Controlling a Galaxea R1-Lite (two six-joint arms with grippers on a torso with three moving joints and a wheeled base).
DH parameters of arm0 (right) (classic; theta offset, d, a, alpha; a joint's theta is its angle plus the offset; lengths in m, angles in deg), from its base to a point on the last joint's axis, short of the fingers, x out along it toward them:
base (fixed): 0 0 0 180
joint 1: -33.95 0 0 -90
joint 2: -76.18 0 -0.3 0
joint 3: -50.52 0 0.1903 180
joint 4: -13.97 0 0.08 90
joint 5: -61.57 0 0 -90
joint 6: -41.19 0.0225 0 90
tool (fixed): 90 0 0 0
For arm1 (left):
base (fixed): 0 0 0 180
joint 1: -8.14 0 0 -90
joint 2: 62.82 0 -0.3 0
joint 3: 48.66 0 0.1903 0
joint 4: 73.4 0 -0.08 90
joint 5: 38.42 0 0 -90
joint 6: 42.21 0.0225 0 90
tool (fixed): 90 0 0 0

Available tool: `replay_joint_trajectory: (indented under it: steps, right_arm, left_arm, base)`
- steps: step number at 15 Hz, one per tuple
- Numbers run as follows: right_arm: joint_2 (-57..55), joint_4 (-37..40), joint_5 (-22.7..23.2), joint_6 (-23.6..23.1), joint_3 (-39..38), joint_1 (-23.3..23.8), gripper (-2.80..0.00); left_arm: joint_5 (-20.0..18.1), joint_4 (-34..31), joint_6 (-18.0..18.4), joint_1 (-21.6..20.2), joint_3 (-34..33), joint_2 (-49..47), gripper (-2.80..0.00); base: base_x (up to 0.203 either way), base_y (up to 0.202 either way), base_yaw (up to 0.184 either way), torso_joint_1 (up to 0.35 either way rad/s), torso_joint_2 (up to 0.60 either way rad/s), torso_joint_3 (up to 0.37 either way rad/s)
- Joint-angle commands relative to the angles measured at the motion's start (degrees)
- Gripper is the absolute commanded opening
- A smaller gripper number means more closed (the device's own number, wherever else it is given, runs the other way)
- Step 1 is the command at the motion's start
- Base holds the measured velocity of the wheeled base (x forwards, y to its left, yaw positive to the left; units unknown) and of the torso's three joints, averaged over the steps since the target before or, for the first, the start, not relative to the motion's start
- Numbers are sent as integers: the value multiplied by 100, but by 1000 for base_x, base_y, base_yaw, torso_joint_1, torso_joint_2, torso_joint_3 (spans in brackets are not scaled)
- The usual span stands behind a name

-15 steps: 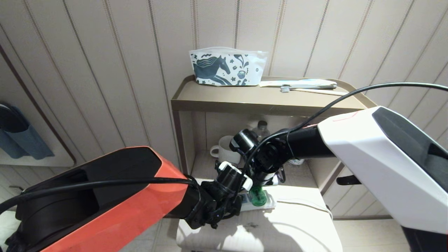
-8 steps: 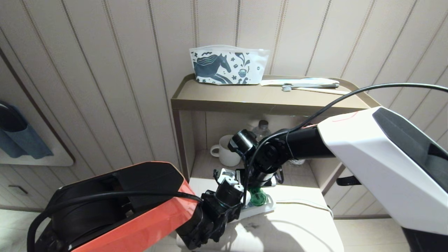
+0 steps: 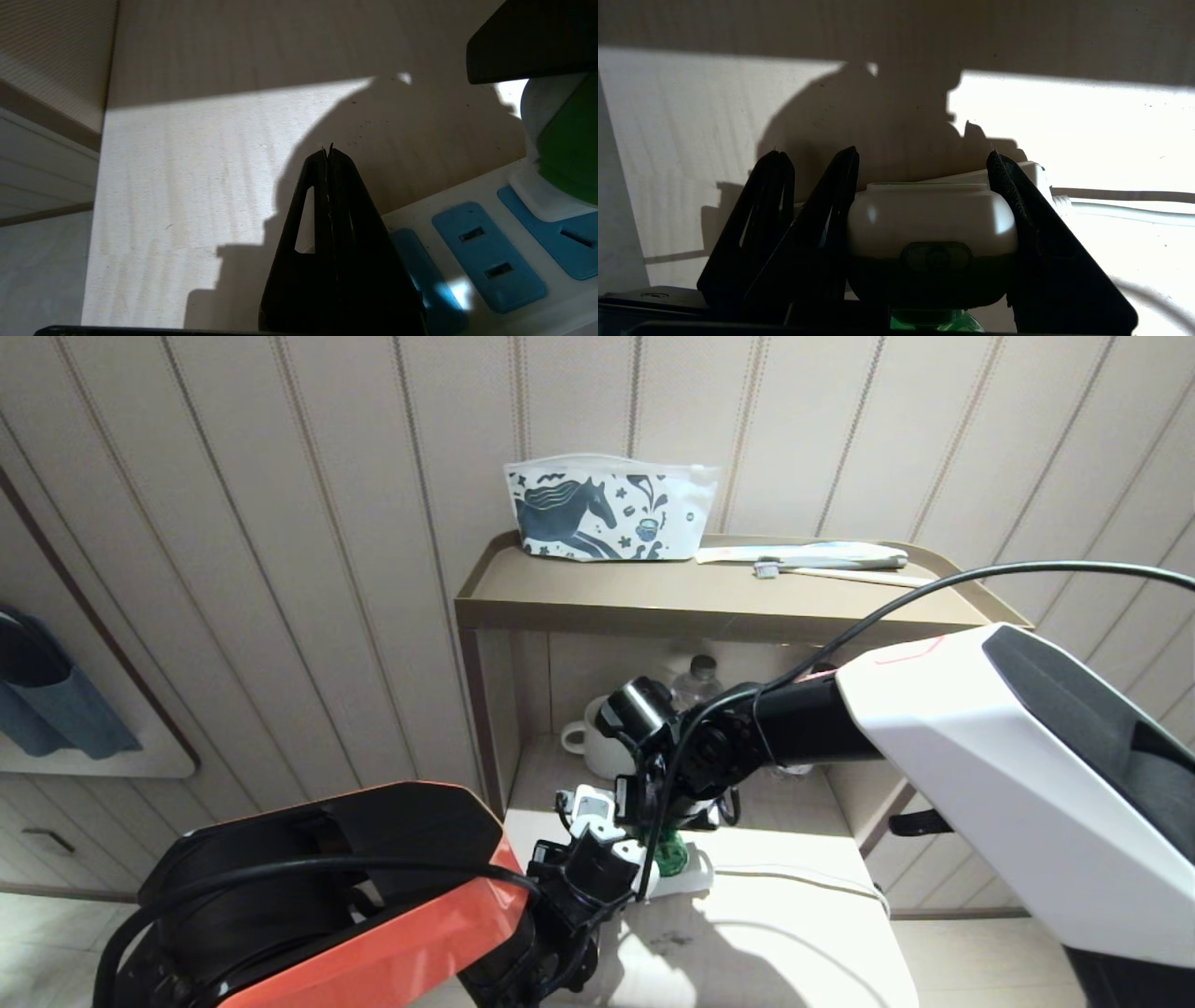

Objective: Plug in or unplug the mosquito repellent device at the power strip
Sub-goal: Hold the socket with your left hand and unplug it with your right hand

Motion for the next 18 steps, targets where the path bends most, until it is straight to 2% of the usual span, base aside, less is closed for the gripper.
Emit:
replay_joint_trajectory:
  steps: [1,4,7,11,18]
  right_arm:
    - [49,-113,-162,69,201,-4,-280]
    - [86,-108,-325,85,290,-30,-280]
    - [172,-136,-674,176,256,-65,-280]
    - [153,-414,-749,273,219,-83,-280]
    - [-14,-432,-775,352,149,-83,-280]
  left_arm:
    - [-5,21,-2,34,-24,26,-280]
    - [2,21,7,34,-23,26,-280]
    - [-7,21,77,34,-23,26,-280]
    - [-7,21,77,51,-6,26,-280]
    - [-8,37,31,51,62,221,-280]
  base:
    - [0,0,0,0,0,0]
    - [0,0,0,0,0,0]
    - [0,0,0,0,0,0]
    - [0,0,0,0,0,0]
    - [0,0,0,0,0,0]
